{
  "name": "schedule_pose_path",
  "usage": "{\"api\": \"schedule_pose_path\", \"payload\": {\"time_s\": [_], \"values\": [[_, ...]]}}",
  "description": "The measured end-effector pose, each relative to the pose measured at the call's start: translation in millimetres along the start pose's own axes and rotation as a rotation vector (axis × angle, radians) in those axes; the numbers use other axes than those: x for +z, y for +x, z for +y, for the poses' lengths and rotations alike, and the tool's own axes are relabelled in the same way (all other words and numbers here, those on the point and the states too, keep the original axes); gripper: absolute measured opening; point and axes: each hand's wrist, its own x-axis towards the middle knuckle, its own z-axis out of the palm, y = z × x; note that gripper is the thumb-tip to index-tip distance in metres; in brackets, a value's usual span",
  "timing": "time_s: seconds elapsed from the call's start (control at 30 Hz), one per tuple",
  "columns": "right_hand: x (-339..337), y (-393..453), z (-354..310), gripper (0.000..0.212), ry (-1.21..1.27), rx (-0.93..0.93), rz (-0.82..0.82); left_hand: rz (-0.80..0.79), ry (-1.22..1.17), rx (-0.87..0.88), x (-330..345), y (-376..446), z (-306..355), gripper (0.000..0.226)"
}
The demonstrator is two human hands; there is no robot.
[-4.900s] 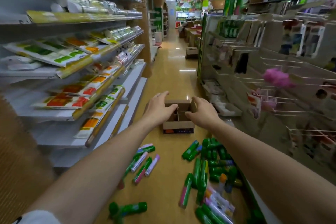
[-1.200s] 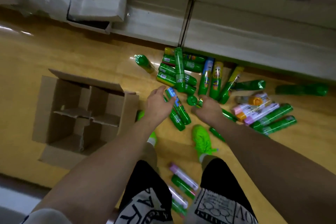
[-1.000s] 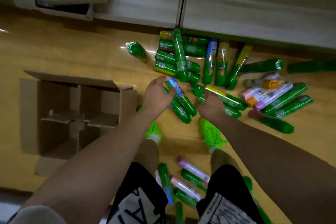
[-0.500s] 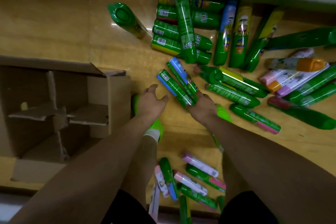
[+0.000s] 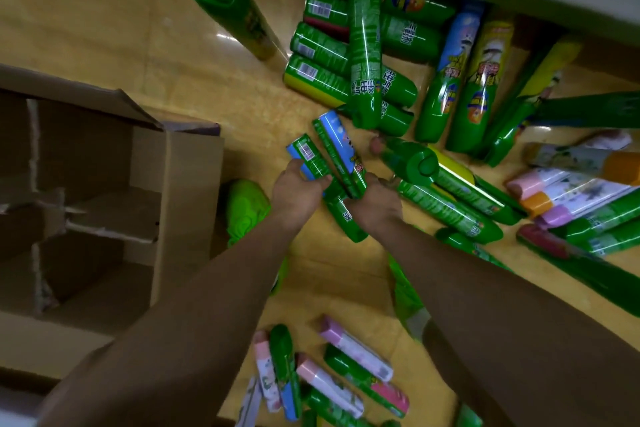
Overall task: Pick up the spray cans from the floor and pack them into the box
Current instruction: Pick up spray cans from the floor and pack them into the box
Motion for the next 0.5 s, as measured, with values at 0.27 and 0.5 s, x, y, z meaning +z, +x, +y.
{"api": "schedule_pose_path", "payload": {"time_s": [0.27,0.5], "values": [[30.4,57.0,21.9,0.082,-0.048,0.035,0.024,-0.004,-0.118,-0.188,48.3,47.5,-41.0,0.069],[50.9,86.3,29.8,0.080,-0.022,0.070,0.019,-0.059,-0.264,-0.226,78.6,84.6,-66.8,0.058]]}}
